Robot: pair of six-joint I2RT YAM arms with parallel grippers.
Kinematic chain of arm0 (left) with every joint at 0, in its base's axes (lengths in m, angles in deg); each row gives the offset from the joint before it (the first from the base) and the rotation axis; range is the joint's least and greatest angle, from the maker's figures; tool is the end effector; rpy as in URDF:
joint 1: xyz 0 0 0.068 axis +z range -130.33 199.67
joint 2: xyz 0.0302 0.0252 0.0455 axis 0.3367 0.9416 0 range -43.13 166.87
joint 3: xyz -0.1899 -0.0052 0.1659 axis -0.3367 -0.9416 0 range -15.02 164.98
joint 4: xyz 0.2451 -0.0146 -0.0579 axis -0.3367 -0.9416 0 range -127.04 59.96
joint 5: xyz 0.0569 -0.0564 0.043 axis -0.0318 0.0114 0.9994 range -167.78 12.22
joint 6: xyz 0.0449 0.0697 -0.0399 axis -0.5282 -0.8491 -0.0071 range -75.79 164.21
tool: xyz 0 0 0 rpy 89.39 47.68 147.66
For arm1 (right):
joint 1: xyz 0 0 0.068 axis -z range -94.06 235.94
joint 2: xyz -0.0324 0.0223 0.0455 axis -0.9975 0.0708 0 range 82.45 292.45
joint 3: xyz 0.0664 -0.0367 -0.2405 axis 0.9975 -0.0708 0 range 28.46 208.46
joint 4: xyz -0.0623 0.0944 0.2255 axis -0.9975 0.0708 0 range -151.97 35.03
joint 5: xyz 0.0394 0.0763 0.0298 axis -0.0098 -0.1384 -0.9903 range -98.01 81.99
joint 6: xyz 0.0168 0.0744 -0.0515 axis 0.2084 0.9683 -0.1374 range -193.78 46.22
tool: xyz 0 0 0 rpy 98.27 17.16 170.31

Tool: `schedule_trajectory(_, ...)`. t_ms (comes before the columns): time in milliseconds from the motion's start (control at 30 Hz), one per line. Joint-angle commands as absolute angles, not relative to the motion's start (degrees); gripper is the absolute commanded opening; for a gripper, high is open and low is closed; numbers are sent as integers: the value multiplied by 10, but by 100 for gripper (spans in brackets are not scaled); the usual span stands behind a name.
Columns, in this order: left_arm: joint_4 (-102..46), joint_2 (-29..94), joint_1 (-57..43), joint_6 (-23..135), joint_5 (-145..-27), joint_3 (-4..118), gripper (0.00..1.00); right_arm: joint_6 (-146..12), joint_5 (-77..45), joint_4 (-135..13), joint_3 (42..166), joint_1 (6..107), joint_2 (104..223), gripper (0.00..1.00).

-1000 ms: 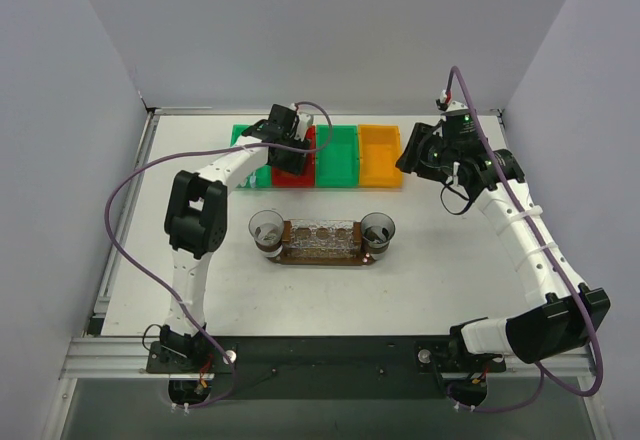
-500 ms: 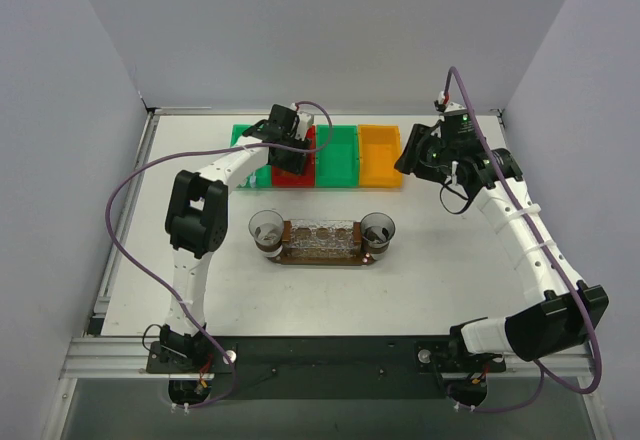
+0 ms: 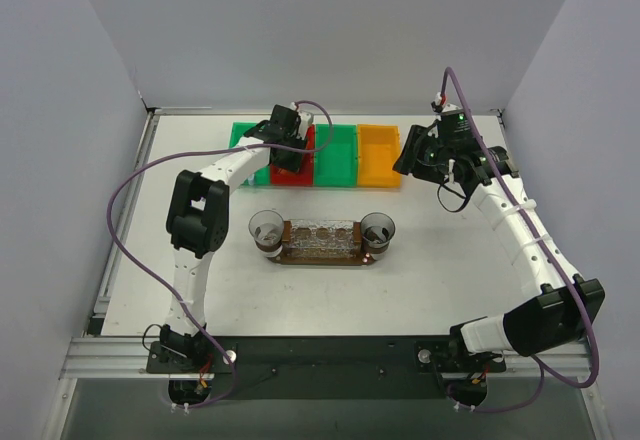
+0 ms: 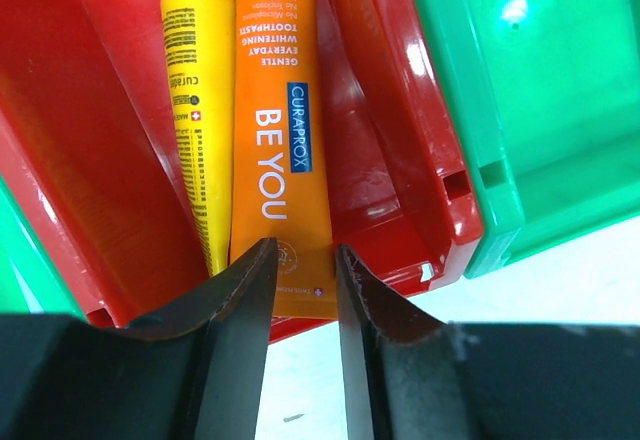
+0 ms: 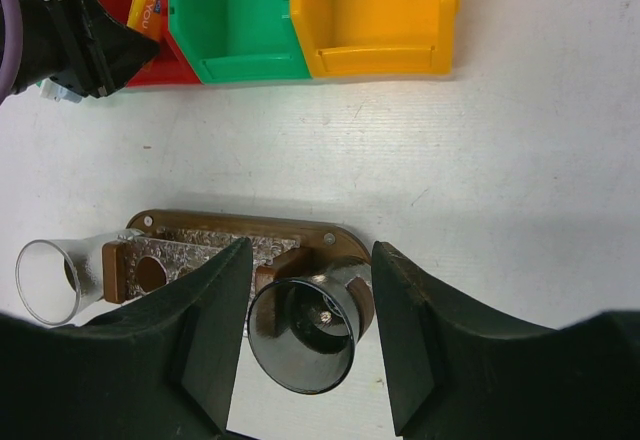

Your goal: Prepare toiletry sets of a toothbrush and toothpaste on the tray

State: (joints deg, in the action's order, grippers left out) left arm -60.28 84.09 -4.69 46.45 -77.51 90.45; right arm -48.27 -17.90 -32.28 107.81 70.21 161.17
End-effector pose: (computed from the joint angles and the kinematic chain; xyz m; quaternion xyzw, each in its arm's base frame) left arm 0.4591 -0.2076 0.1519 0.1807 0.9280 -0.0728 0.3175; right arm 0.3261 0.1066 0.3384 0.0297 0.8593 0.2475 0.4467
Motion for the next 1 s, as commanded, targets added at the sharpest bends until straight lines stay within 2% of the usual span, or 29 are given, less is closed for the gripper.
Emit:
schedule_trajectory(0,-576,834,-48,457,-746,909,42,-483,-182,-317,1098,706,1618,46)
schedule_trajectory(400,-512,812,-60,422,-706,884,61,-486,-194,-317,1100,709,1628,46)
schedule_trajectory(967,-501,839,-63,374,-701,879,62,-487,-222,-317,1115,723,1655,47)
